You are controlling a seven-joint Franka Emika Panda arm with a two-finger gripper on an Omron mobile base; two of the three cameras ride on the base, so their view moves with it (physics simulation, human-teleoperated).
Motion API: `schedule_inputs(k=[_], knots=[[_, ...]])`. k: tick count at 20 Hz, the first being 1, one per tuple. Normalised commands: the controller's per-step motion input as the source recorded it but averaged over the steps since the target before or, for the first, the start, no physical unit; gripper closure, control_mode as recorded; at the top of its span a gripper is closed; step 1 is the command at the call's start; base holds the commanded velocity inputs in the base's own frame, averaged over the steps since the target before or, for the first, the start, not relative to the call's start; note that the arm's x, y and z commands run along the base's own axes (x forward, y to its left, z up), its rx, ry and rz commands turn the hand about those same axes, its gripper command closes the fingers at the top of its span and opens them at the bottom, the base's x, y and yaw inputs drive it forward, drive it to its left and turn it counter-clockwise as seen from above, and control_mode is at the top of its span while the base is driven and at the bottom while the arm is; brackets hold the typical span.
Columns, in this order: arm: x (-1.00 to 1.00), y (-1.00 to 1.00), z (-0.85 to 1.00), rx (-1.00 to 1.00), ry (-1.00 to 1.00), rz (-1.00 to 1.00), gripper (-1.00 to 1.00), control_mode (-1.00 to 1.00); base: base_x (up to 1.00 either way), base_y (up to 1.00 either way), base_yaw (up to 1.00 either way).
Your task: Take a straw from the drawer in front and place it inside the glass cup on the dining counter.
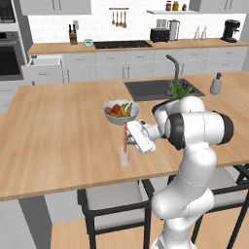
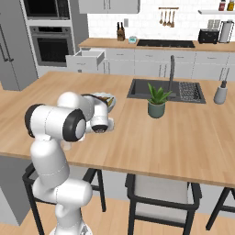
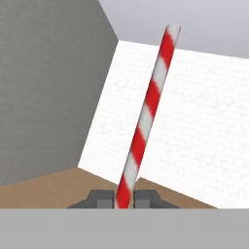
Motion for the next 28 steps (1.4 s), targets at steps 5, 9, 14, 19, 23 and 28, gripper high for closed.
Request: schedule_inputs(k=[5, 9, 14, 19, 23, 28], knots=[[-0.16, 0.0, 0.05, 0.0, -0.1, 0.01, 1.0, -1.0, 0.0, 0.0, 0.0], [-0.26, 0.0, 0.07, 0.01, -0.01, 0.0, 1.0, -1.0, 0.0, 0.0, 0.0], [-0.17, 0.0, 0.04, 0.06, 0.0, 0.0, 1.0, -1.0, 0.0, 0.0, 0.0], [0.0, -0.08, 0.0, 0.03, 0.03, 0.0, 1.0, -1.0, 0.0, 0.0, 0.0], [0.0, -0.16, -0.04, 0.01, 0.03, 0.0, 1.0, -1.0, 0.0, 0.0, 0.0], [0.06, -0.04, -0.12, 0.0, 0.09, 0.0, 1.0, -1.0, 0.0, 0.0, 0.0]])
